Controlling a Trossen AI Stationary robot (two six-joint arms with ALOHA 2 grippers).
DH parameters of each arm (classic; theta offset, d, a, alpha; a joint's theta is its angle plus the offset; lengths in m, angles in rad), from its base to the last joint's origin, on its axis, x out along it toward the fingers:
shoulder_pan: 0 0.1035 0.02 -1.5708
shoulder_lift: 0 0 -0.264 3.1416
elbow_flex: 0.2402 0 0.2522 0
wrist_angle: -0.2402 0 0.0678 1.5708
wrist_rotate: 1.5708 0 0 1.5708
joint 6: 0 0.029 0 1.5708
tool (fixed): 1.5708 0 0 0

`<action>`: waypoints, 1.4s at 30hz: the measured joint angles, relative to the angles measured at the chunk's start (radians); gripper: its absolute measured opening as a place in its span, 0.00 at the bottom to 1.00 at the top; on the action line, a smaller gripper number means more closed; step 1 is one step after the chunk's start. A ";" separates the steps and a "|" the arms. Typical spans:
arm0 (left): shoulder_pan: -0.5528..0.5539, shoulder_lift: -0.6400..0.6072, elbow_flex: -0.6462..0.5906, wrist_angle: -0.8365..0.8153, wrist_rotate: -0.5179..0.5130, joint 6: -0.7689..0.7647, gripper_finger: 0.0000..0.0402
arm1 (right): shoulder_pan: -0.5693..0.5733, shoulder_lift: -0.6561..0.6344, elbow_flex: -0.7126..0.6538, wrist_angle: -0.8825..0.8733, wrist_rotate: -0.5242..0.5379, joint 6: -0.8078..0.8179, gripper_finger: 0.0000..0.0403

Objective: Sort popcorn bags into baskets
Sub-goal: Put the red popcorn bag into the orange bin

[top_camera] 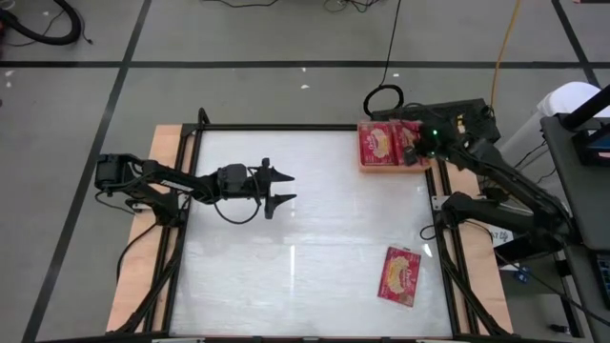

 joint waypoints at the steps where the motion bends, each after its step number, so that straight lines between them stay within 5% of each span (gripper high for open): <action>1: 0.000 0.000 0.000 0.000 0.000 0.002 0.67 | 0.000 0.002 -0.016 0.025 0.011 -0.003 0.04; 15: 0.011 0.000 0.000 0.001 -0.002 0.009 0.67 | -0.054 0.051 -0.046 0.089 -0.003 -0.056 0.05; 31: 0.010 0.000 0.000 0.001 -0.002 -0.028 0.67 | 0.000 0.125 -0.074 0.076 0.262 -0.098 0.35; 42: 0.010 0.000 0.000 0.003 -0.002 -0.049 0.67 | 0.042 0.162 -0.122 0.165 0.480 -0.141 0.43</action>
